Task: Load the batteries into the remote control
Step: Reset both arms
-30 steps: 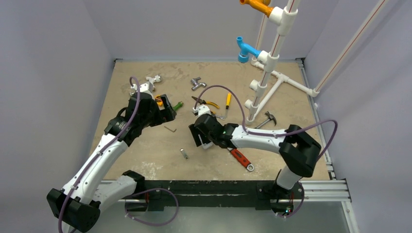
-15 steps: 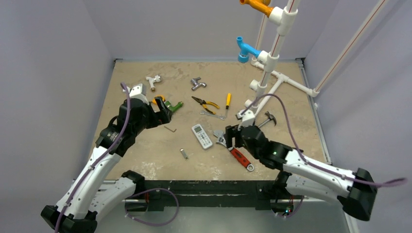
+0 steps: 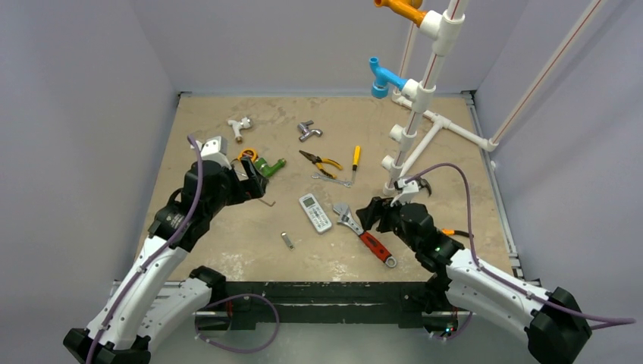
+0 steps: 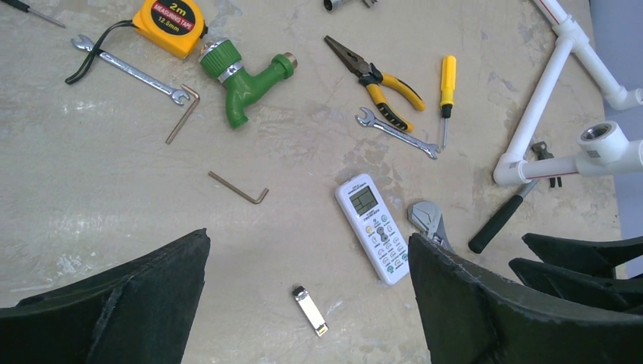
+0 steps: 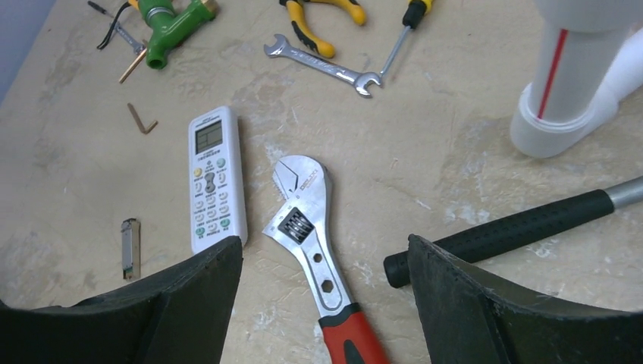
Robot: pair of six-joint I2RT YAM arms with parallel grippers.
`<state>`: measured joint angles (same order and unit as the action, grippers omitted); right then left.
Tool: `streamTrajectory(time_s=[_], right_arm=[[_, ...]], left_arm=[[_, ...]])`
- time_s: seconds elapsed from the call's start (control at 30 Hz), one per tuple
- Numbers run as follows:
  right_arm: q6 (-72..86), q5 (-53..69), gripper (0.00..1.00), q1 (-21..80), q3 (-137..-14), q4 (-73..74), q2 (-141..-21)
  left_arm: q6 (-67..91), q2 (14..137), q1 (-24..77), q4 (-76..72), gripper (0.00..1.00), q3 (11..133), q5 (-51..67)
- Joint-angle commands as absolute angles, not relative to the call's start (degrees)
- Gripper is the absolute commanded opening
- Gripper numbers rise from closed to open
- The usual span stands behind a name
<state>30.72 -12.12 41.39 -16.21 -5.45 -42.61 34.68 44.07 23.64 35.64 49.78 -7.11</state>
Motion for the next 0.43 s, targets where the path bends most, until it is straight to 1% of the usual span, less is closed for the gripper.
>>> streamTrajectory(time_s=[0.0, 0.17, 0.27, 0.3, 0.37, 0.4], right_arm=[[31.61, -8.49, 0.79, 41.22, -15.40, -16.24, -44.44], [28.31, -9.10, 0.81, 41.22, -14.49, -19.01, -43.92], [25.54, -12.19, 0.81, 41.28, -12.80, -21.80, -42.37], [24.63, -12.28, 0.83, 41.25, -11.96, -23.19, -41.64], [24.04, -12.71, 0.91, 41.26, -10.33, -25.66, -40.01], [23.80, -13.06, 0.92, 41.25, -9.70, -26.39, -39.58]], left_arm=[[32.66, 42.81, 23.38, 33.45, 1.00, 49.24, -8.72], [32.22, 41.99, 23.32, 32.56, 1.00, 48.66, -8.99], [31.83, 42.30, 23.38, 32.63, 1.00, 48.74, -8.79], [31.82, 42.45, 23.38, 32.71, 1.00, 48.85, -8.91], [32.15, 42.53, 23.33, 32.74, 1.00, 48.97, -9.13], [32.42, 42.15, 23.34, 32.38, 1.00, 48.87, -9.14]])
